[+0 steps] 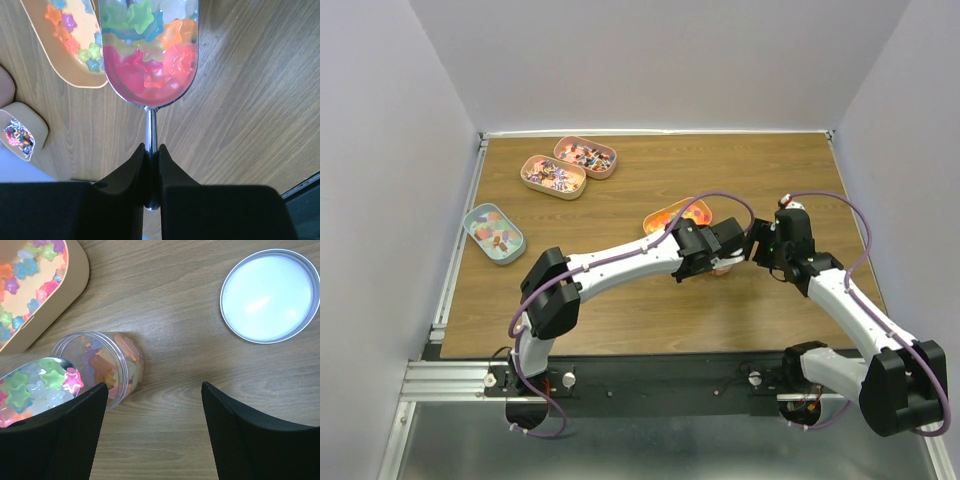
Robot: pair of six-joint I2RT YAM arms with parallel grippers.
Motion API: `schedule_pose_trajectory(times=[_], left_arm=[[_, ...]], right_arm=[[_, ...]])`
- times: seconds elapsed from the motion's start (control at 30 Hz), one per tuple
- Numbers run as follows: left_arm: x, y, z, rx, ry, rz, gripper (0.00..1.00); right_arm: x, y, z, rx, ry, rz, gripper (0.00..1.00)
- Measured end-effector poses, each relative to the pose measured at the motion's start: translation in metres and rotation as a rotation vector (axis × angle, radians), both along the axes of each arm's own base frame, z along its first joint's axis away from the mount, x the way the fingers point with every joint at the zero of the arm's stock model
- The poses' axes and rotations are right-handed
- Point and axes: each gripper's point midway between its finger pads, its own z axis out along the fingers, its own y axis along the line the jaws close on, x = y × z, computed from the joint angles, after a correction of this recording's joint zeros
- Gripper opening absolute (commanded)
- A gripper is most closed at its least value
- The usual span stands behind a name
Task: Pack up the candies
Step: Place the fake candies in the packing bottle.
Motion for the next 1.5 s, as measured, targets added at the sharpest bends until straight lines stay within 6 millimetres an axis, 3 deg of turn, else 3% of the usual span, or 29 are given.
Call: schedule_pose_trajectory(times=[0.33, 1.5], left_arm=[[0.0038, -0.0023, 0.0086, 0.032, -0.077, -0.001, 0.0], [-0.0001, -0.0086, 0.0021, 0.159, -0.199, -0.062, 0.0]], right_arm=[[0.0005, 0.0001, 0.0011, 0.002, -0.01, 0.0, 0.82], [-0.0007, 0.0001, -0.0016, 0.007, -0.007, -0.005, 0.82]])
